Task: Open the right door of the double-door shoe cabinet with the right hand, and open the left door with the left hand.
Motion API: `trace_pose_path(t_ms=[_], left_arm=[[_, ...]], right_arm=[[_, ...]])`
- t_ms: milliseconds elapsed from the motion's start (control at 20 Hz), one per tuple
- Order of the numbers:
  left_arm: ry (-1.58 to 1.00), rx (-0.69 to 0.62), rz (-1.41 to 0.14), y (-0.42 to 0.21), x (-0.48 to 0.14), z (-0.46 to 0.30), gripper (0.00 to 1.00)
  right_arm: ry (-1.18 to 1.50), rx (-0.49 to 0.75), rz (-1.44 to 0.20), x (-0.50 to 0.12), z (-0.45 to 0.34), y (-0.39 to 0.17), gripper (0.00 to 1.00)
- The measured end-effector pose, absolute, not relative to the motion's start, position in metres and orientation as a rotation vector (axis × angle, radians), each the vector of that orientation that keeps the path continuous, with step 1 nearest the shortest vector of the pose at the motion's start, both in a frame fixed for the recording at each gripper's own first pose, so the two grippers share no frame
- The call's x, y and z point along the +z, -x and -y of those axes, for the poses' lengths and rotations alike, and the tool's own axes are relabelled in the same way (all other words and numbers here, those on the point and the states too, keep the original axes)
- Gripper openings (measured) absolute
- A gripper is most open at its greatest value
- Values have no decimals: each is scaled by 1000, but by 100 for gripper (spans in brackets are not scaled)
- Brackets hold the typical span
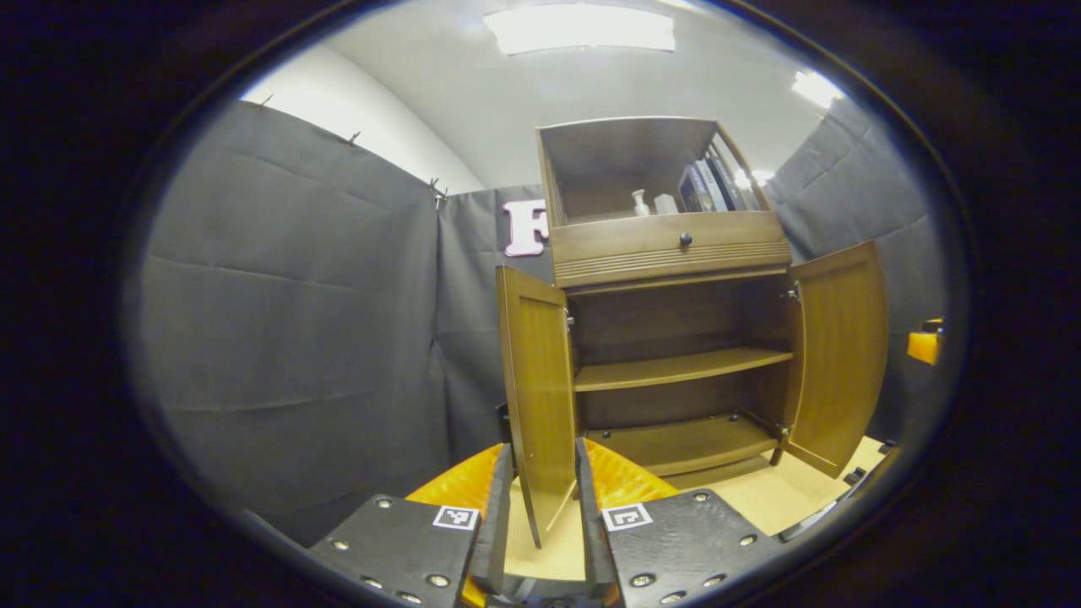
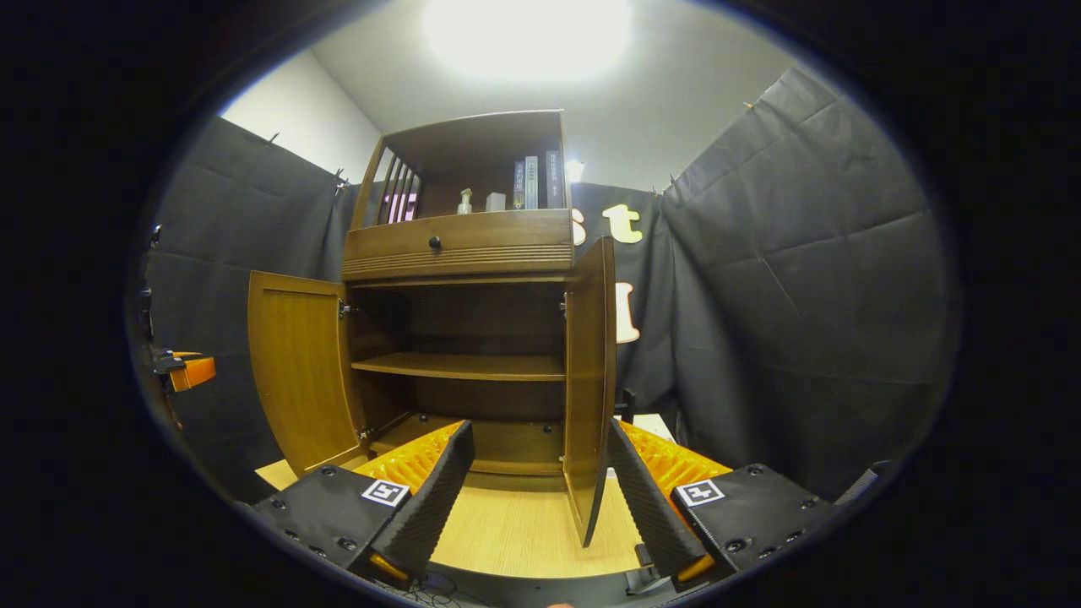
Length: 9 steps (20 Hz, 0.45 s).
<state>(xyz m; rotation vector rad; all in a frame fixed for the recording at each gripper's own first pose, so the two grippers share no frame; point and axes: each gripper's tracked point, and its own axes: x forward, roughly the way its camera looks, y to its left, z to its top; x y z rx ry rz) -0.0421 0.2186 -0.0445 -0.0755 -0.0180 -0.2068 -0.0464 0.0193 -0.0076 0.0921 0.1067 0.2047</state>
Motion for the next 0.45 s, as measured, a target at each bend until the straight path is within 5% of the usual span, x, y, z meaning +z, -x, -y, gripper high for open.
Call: trace_pose_path(t_ms=[200,450], left_arm=[[95,-204,42,44,-38,-218,92],[83,-189,40,50,-38,-219,92]], right_arm=[[-93,202,-106,-6,-17,45,97],[-89,194,-103,-5,-14,43,99]])
